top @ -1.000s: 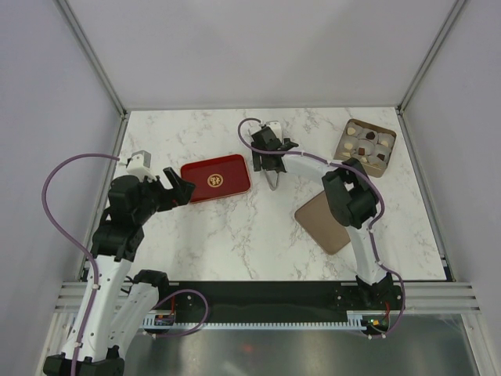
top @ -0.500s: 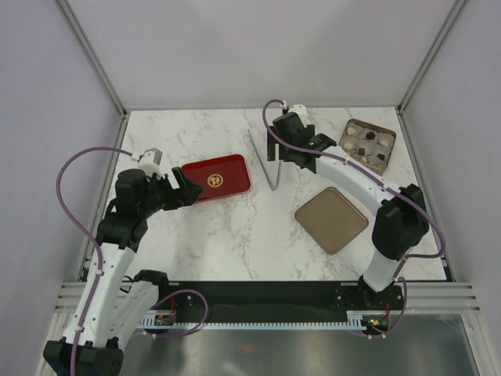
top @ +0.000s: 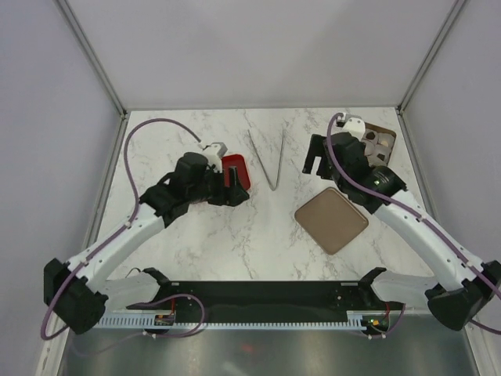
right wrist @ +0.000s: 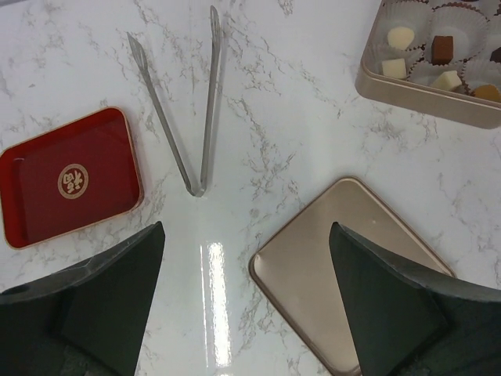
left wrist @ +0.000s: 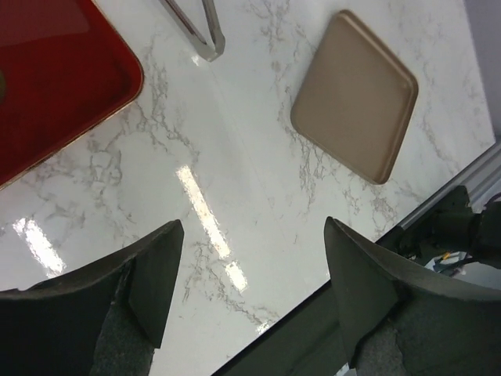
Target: Pack the chocolate
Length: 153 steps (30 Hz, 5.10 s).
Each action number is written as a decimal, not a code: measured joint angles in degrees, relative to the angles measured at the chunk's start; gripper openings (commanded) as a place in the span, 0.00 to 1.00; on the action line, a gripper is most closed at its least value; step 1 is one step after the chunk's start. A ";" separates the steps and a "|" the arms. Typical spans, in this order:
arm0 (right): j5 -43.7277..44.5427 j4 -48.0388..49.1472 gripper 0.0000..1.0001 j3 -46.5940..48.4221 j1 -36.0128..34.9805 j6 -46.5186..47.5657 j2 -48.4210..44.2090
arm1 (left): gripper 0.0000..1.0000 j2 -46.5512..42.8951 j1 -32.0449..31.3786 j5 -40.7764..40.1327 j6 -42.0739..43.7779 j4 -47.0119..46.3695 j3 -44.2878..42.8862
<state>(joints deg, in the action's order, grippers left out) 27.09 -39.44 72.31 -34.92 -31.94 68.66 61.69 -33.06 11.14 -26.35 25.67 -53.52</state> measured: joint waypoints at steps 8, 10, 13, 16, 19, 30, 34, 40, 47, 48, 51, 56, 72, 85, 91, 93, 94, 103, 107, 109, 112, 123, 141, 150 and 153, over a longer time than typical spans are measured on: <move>0.46 -0.35 0.93 -4.90 0.00 -0.66 -14.34 | 0.60 23.06 -11.93 -7.96 1.22 -3.98 -12.96; 0.79 -0.39 0.93 -6.16 0.00 -0.68 -17.77 | 0.57 27.10 -13.40 -9.53 2.03 -5.33 -15.72; 1.57 -0.55 0.93 -7.56 0.00 -0.63 -21.88 | 0.57 32.83 -14.99 -11.41 3.19 -7.50 -19.78; 2.12 -0.74 0.93 -8.26 0.00 -0.57 -24.41 | 0.57 38.56 -16.28 -12.55 4.94 -9.03 -23.45; 2.58 -1.25 0.93 -8.55 0.00 -0.35 -26.21 | 0.57 44.68 -17.79 -13.00 7.13 -9.81 -27.87; 2.91 -2.45 0.94 -10.34 0.00 0.44 -29.49 | 0.56 59.65 -21.49 -14.23 10.62 -10.01 -36.98; 4.07 -2.80 0.94 -10.95 0.00 0.94 -31.34 | 0.56 61.96 -21.38 -14.27 11.04 -9.70 -38.03; 5.11 -3.10 0.94 -10.95 0.00 1.46 -31.71 | 0.54 64.11 -21.62 -14.64 11.10 -9.60 -38.77; 4.85 -3.10 0.95 -10.95 0.00 1.62 -31.54 | 0.24 64.78 -21.92 -16.61 11.54 -9.94 -39.21; 4.74 -3.10 0.95 -10.95 0.00 1.79 -31.32 | 0.17 64.81 -21.92 -17.03 11.72 -9.88 -39.21; 4.33 -3.08 0.96 -10.95 0.00 2.78 -29.92 | 0.03 64.78 -21.81 -17.27 11.89 -9.44 -39.21; 1.77 -3.34 0.97 -9.31 0.00 6.49 -25.03 | 0.02 63.47 -21.88 -15.91 10.86 -6.34 -38.95; -7.21 2.21 0.97 -0.66 0.00 19.06 -13.03 | 0.02 37.99 -15.54 -3.45 3.32 6.43 -30.29; -5.44 7.52 0.94 2.29 -14.19 35.65 0.50 | 0.02 32.76 -1.68 -0.31 1.86 16.09 -30.51; 0.59 9.57 0.89 1.53 -28.85 41.62 1.68 | 0.02 32.81 1.68 1.29 1.79 17.66 -33.51; 2.97 10.64 0.89 0.57 -32.15 43.52 2.58 | 0.02 32.81 2.12 1.42 1.75 17.86 -33.64; 4.52 11.45 0.88 -0.33 -33.86 44.41 3.28 | 0.02 32.81 2.19 1.46 1.73 18.10 -33.64; 16.59 11.65 0.88 -4.26 -43.80 51.98 13.14 | 0.02 32.81 3.13 1.53 1.25 19.63 -33.14; 22.32 12.70 0.88 -4.39 -43.74 55.41 16.33 | 0.02 32.52 3.58 1.53 1.05 19.82 -31.95; 24.37 13.99 0.86 -4.90 -43.17 57.42 17.94 | 0.02 32.26 3.69 1.53 1.01 20.15 -31.28; 26.27 15.82 0.83 -5.99 -42.34 60.11 19.56 | 0.02 31.56 3.72 1.53 0.94 20.96 -30.34; 32.63 18.73 0.61 -6.21 -41.35 65.35 24.26 | 0.02 27.45 3.72 2.38 0.87 21.84 -26.73; 38.34 17.84 0.08 -6.43 -41.59 66.27 26.77 | 0.12 23.93 3.74 2.45 0.22 20.87 -23.76; 34.84 16.48 0.00 -3.13 -41.40 58.31 26.36 | 0.53 22.25 6.88 3.63 -0.79 24.96 -35.71; 30.86 15.80 0.00 -1.97 -41.03 54.05 24.39 | 0.69 19.89 9.31 4.35 -1.27 24.79 -40.72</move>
<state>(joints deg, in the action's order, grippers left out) 57.95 -23.64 70.35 -75.94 22.11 93.06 81.58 -23.75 15.49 -27.62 50.46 -94.24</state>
